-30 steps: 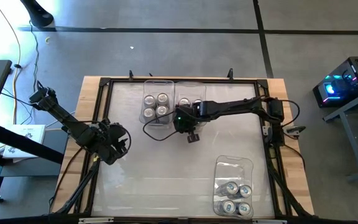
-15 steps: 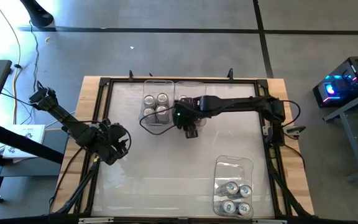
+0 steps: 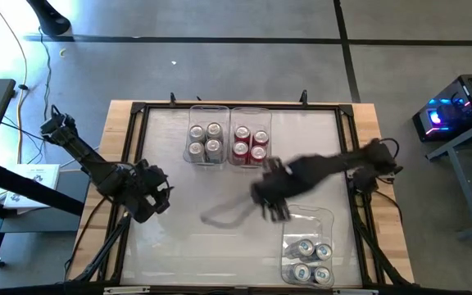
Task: Sort soda cans
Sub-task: Move the bottom right transparent bin to the top right of the table
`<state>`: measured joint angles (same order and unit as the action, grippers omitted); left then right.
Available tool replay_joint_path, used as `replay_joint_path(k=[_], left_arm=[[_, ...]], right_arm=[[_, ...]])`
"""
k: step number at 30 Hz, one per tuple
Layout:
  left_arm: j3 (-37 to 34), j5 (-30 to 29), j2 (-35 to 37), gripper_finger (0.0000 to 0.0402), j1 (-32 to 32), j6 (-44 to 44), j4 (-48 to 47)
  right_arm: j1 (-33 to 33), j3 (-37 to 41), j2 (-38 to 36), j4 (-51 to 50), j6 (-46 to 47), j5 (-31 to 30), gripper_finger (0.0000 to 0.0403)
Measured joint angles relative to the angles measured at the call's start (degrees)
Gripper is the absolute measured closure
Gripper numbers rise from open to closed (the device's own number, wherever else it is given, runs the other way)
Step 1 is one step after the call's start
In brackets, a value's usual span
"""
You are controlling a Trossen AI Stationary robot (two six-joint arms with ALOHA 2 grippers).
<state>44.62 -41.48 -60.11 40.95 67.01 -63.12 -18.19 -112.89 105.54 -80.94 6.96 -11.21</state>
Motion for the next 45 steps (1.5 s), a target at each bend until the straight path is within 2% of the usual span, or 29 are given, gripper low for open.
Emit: replay_joint_path(k=[6, 10, 14, 18, 20, 24, 34, 41, 45], left_arm=[[0.0, -4.2, -0.3, 0.0193, 1.9, -0.1, 2.0], [0.0, -5.4, -0.5, 0.0193, 2.3, -0.2, 2.0], [0.0, -6.9, -0.5, 0.0193, 2.2, -0.1, 2.0], [0.0, -8.9, -0.5, 0.0193, 2.2, -0.1, 2.5], [0.0, -9.2, -0.5, 0.0193, 2.2, -0.1, 3.0], [0.0, -9.2, -0.5, 0.0193, 2.2, 0.3, 3.1], [0.0, -9.2, -0.5, 0.0193, 2.2, 0.4, 4.8], [0.0, -8.9, -0.5, 0.0193, 2.2, 0.4, 5.5], [0.0, -8.7, -0.5, 0.0193, 2.2, 0.3, 6.3]], right_arm=[[-15.1, 1.5, -6.2, -2.4, 25.2, -0.8, 0.0206], [-24.8, 1.5, -7.0, 7.1, 41.6, -0.8, 0.0206], [-31.9, 1.5, -4.0, 21.1, 48.8, -3.8, 0.0206], [-36.2, 1.5, 1.5, 26.7, 54.3, -5.1, 0.0206], [-37.6, 1.6, 4.5, 27.4, 58.8, -3.4, 0.0206], [-39.7, 1.6, 9.8, 28.3, 67.2, 4.1, 0.0209], [-42.6, 1.6, 15.0, 20.5, 68.8, 4.2, 0.0231], [-42.6, 1.6, 15.0, 16.9, 62.1, 0.8, 0.0231], [-42.6, 1.6, 15.0, 13.8, 59.1, 0.8, 0.0231]])
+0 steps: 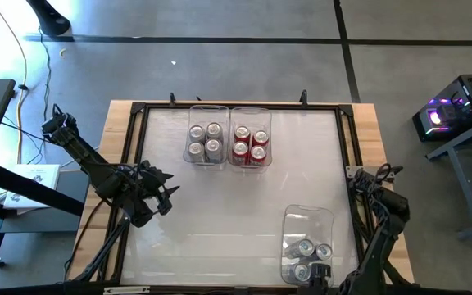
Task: Sort soda cans
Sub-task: Move the bottom right transparent bin to the top right of the table
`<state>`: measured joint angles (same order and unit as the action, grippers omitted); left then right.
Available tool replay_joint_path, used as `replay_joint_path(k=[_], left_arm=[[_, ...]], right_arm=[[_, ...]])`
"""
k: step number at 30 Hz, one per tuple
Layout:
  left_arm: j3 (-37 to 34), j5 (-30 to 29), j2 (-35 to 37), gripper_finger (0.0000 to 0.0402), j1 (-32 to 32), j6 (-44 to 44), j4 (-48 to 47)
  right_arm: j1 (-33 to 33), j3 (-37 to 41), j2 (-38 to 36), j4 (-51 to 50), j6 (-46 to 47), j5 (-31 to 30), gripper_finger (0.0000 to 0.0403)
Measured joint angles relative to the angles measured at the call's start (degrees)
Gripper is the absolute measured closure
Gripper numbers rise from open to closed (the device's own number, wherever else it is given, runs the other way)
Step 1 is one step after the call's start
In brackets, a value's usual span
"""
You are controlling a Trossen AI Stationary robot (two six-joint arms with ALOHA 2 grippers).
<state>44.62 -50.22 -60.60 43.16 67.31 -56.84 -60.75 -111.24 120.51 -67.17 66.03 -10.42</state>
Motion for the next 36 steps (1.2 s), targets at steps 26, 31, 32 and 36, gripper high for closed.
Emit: replay_joint_path(k=[26, 31, 32, 36], left_arm=[[0.0, 0.2, 0.0, 0.0193, 0.0, 0.0, 0.5], [0.0, 0.2, 0.0, 0.0193, 0.0, 0.0, 0.6], [0.0, 0.2, 0.0, 0.0193, 0.0, 0.0, 0.6], [0.0, 0.2, 0.0, 0.0193, 0.0, 0.0, 0.6]], right_arm=[[1.9, 0.0, 2.2, -4.9, -0.6, -1.5, 0.0258], [1.9, 0.0, 3.9, -4.9, -2.2, 0.7, 0.0307], [1.9, 0.0, 4.1, -5.0, -2.6, 0.9, 0.0316], [2.0, 0.0, 4.3, -5.6, -3.1, 1.1, 0.0366]])
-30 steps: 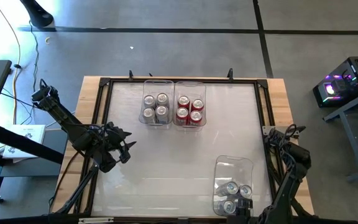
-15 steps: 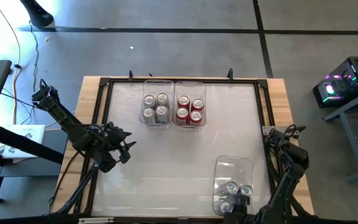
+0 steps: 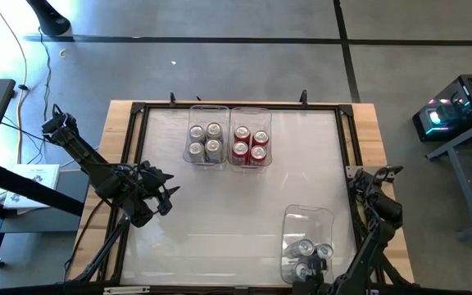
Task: Sort soda cans
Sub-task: Move the bottom right transparent bin to the top right of the table
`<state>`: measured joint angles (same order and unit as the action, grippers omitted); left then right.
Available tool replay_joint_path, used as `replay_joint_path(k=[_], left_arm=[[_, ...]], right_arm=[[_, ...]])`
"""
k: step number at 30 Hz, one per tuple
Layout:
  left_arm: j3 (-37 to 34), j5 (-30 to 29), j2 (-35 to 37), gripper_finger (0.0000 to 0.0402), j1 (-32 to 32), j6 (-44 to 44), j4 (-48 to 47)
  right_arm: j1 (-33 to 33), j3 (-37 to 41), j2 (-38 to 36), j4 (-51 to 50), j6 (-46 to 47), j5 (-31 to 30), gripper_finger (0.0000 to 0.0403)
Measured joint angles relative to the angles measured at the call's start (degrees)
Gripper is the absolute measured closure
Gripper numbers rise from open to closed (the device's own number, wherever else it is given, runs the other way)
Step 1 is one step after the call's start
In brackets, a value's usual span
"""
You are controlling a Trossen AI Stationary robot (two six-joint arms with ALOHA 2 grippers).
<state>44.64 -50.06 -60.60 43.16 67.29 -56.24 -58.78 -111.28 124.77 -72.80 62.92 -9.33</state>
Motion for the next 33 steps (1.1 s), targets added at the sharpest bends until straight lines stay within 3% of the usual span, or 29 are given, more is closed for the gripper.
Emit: replay_joint_path(k=[3, 18, 33], left_arm=[[0.0, 0.0, 0.0, 0.0193, 0.0, 0.0, 0.0], [0.0, 0.0, 0.0, 0.0193, 0.0, -1.1, 0.1], [0.0, 0.0, 0.0, 0.0193, 0.0, -2.6, 0.4]], right_arm=[[0.0, 0.0, 0.0, -1.4, -0.5, -0.8, 0.0397], [3.3, 0.1, 0.3, -12.2, -12.4, -5.2, 0.0402], [7.7, 0.2, 0.3, -16.0, -15.6, -4.8, 0.0402]])
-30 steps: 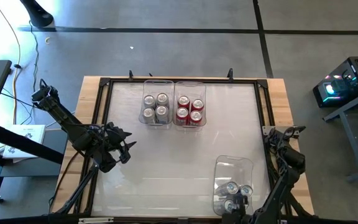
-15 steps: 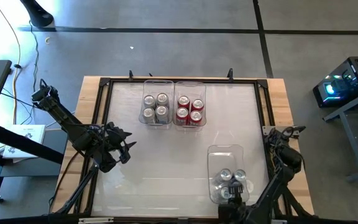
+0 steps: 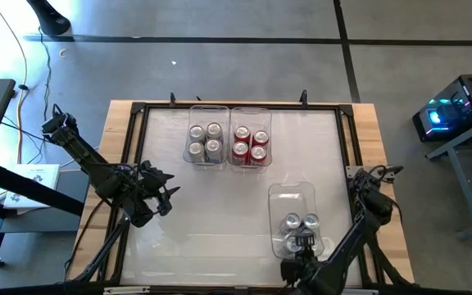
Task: Sort soda cans
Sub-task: Move the bottom right transparent bin to the top right of the table
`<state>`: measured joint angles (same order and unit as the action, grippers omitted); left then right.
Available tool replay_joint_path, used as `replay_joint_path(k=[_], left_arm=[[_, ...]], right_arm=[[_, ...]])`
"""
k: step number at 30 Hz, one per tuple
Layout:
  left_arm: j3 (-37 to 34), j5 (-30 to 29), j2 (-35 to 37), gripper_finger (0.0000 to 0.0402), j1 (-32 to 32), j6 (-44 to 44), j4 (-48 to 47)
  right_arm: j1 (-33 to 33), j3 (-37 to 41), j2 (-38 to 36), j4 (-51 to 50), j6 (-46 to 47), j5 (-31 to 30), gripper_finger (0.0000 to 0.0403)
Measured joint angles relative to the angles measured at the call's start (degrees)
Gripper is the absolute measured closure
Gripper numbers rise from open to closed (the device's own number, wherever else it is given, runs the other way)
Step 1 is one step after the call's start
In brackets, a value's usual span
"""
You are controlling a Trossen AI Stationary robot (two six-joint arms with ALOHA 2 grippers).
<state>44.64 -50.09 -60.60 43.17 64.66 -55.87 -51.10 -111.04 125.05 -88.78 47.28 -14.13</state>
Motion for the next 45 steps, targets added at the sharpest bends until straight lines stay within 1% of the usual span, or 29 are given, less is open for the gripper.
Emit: replay_joint_path(k=[2, 5, 11, 15, 20, 25, 30, 36, 45], left_arm=[[0.0, 0.0, 0.0, 0.0193, 0.0, 0.0, 0.0], [0.0, 0.0, 0.0, 0.0193, 0.0, -0.7, 0.2], [0.0, 0.0, 0.0, 0.0193, 0.0, -0.8, 0.3], [0.0, 0.0, 0.0, 0.0193, 0.0, -0.8, 0.3], [0.0, 0.0, 0.0, 0.0193, 0.0, -0.8, 0.4], [0.0, 0.0, 0.0, 0.0193, 0.0, -0.8, 0.4], [0.0, 0.0, 0.0, 0.0193, 0.0, -0.8, 0.4], [0.0, 0.0, 0.0, 0.0193, 0.0, -0.8, 0.5], [0.0, 0.0, 0.0, 0.0193, 0.0, -0.8, 0.5]], right_arm=[[0.2, 1.4, -0.4, 0.2, -0.3, 0.3, 0.0402], [0.7, 6.6, -2.7, 2.8, -0.5, 0.7, 0.0403], [2.2, 19.1, -11.3, 12.4, 2.5, 0.6, 0.0403], [4.1, 26.7, -17.4, 14.2, 2.5, 0.2, 0.0403], [8.0, 35.1, -24.6, 15.4, -0.3, -0.2, 0.0402], [13.0, 42.2, -29.9, 20.3, -8.5, 0.2, 0.0402], [19.2, 46.7, -34.0, 22.1, -15.9, 0.1, 0.0402], [27.6, 48.8, -37.5, 22.5, -25.3, -0.9, 0.0402], [39.6, 50.9, -38.7, 27.6, -37.7, 0.9, 0.0403]])
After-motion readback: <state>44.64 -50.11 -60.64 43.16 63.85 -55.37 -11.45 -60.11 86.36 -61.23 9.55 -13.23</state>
